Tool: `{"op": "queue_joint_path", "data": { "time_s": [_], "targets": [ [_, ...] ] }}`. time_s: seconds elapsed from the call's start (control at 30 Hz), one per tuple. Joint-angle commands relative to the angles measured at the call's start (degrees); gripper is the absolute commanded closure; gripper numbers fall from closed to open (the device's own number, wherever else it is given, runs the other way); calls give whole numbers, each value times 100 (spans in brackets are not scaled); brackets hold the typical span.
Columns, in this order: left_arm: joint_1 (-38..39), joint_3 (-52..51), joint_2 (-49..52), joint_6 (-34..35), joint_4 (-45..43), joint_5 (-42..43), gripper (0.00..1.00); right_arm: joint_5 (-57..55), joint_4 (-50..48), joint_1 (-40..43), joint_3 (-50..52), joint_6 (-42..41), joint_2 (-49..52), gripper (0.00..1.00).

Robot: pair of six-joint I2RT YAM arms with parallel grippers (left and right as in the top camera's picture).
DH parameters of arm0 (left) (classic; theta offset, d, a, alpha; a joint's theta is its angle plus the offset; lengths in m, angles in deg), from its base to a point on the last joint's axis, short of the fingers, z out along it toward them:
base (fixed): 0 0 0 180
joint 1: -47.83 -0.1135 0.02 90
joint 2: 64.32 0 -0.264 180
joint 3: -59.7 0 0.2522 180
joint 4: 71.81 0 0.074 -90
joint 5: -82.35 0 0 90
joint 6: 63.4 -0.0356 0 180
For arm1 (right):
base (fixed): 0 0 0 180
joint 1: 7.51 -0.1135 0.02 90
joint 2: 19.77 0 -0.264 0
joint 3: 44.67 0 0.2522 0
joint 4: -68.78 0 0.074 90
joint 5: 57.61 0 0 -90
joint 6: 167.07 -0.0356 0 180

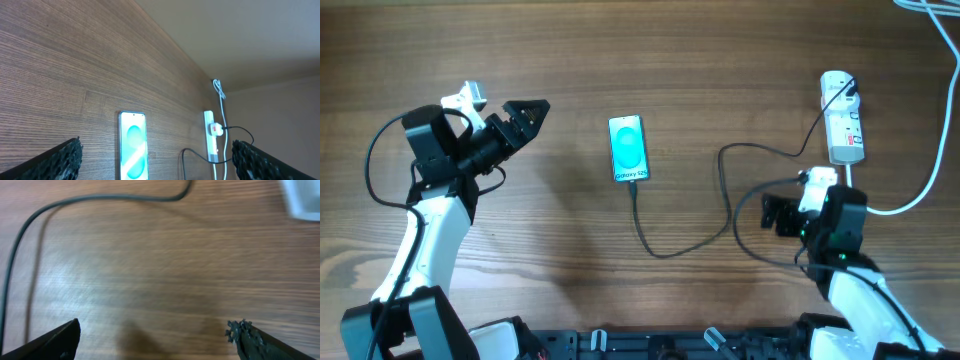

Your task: Plug charger to phone and switch on socket

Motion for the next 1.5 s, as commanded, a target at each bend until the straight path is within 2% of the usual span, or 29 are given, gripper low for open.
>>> {"op": "queue_joint_path", "data": {
  "time_s": [0.0, 0.17, 0.3, 0.6, 0.93, 1.23, 1.47],
  "targets": [
    [-4, 101, -138, -94, -11, -9, 0, 570, -295, -33, 341, 529, -278, 0],
    [-4, 101, -138, -94, -11, -9, 0, 568, -588, -33, 734, 479, -675, 0],
    [-4, 101, -138, -94, -11, -9, 0, 446, -1043, -33, 1165, 103, -1093, 0],
    [-4, 101, -138, -94, -11, -9, 0, 330, -575, -35, 1143, -83, -1873, 0],
    [-4, 101, -138, -94, -11, -9, 0, 262, 734, -33, 1143, -68, -3036, 0],
    [-4, 101, -138, -94, -11, -9, 0, 245, 752, -33, 1143, -81, -4306, 0],
    [-4, 101, -138, -94, -11, -11, 0, 247, 745, -35, 1143, -83, -5753, 0]
  ]
}}
